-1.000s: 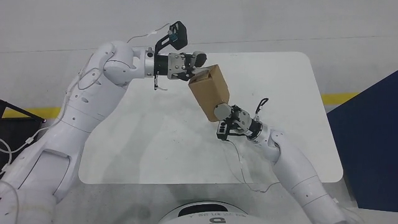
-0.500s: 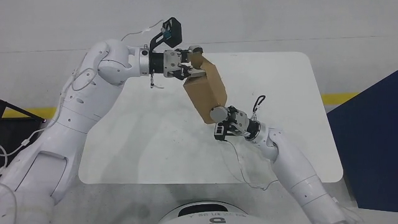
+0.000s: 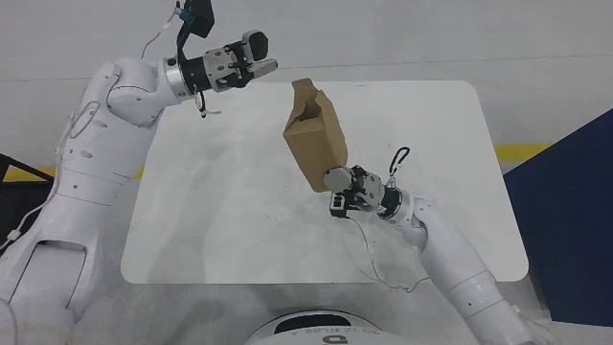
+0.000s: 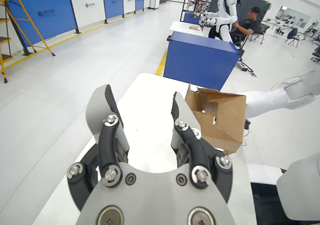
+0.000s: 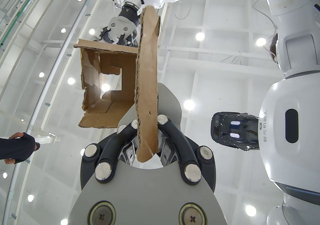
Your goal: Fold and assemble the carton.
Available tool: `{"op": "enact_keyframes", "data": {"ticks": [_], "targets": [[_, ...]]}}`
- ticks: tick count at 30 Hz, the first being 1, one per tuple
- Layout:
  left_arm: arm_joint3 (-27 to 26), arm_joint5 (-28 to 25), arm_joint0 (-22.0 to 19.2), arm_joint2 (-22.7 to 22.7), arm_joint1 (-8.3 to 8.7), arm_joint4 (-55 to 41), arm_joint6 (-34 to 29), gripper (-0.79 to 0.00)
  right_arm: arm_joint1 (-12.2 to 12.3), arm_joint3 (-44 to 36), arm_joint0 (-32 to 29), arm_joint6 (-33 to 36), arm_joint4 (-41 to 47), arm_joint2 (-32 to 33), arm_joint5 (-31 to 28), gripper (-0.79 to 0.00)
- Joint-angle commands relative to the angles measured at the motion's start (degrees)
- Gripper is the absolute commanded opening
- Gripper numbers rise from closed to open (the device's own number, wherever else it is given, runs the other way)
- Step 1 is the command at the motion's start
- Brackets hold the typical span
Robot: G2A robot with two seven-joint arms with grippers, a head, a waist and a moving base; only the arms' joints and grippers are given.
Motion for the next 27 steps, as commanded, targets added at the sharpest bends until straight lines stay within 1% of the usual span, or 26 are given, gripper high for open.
{"op": "enact_keyframes", "data": {"ticks": [1, 5, 8, 9, 10, 12, 13, 15, 19, 21, 22, 25, 27], "targets": [[0.14, 2.22, -0.21, 1.14, -0.4, 2.71, 0.3, -0.215, 0.09, -0.39, -0.21, 0.83, -0.99, -0.17, -0.02, -0.785], [-0.08, 1.57, -0.24, 3.62, -1.43, 1.57, 2.1, -0.203, 0.32, -0.4, -0.55, 2.35, -2.52, -0.07, -0.02, -0.785], [0.33, 1.31, -1.08, 5.06, -1.95, 2.02, 1.21, -0.197, 0.42, -0.33, -0.73, 3.26, -3.28, -0.04, -0.02, -0.785], [0.33, 0.61, -1.3, 5.59, -2.14, 1.75, 1.05, -0.169, 0.45, -0.22, -0.77, 3.44, -3.47, -0.03, -0.02, -0.785], [0.2, -0.68, -1.55, 6.21, -2.32, 1.71, 0.69, -0.16, 0.47, -0.11, -0.79, 3.5, -3.65, 0.03, -0.07, -0.785], [-0.06, -3.77, -1.69, 7.38, -2.66, -0.24, 0.78, -0.108, 0.48, 0.17, -0.86, 3.43, -3.76, 0.06, -0.32, -0.785], [-0.85, -3.77, -1.72, 7.98, -2.8, -1.67, 0.9, -0.083, 0.48, 0.41, -0.85, 3.31, -3.61, 0.09, -0.45, -0.785], [-2.02, -3.77, -1.74, 8.91, -2.8, -3.56, 0.26, -0.08, 0.45, 0.96, -0.7, 3.01, -3.05, 0.15, -0.58, -0.785], [-2.81, -3.77, -1.79, 10.4, -2.2, -5.73, -3.39, -0.074, 0.37, 1.89, -0.29, 2.06, -1.79, 0.18, -0.72, -0.785], [-2.06, -3.77, -2.2, 9.81, -1.82, -5.85, -3.57, -0.025, 0.32, 2.04, -0.13, 1.65, -1.25, 0.16, -0.76, -0.785], [-1.07, -3.77, -2.49, 8.89, -1.64, -5.43, -2.66, -0.015, 0.3, 2.1, -0.06, 1.47, -0.97, 0.18, -0.79, -0.785], [1.35, -2.86, -3.2, 5.3, -1.31, -1.11, 2.34, 0.0, 0.24, 2.17, 0.13, 0.92, -0.18, 0.19, -0.89, -0.785], [0.38, -1.52, -2.74, 3.7, -1.23, 2.1, 5.44, 0.0, 0.2, 2.26, 0.26, 0.45, 0.21, 0.33, -1.5, -0.785]]}}
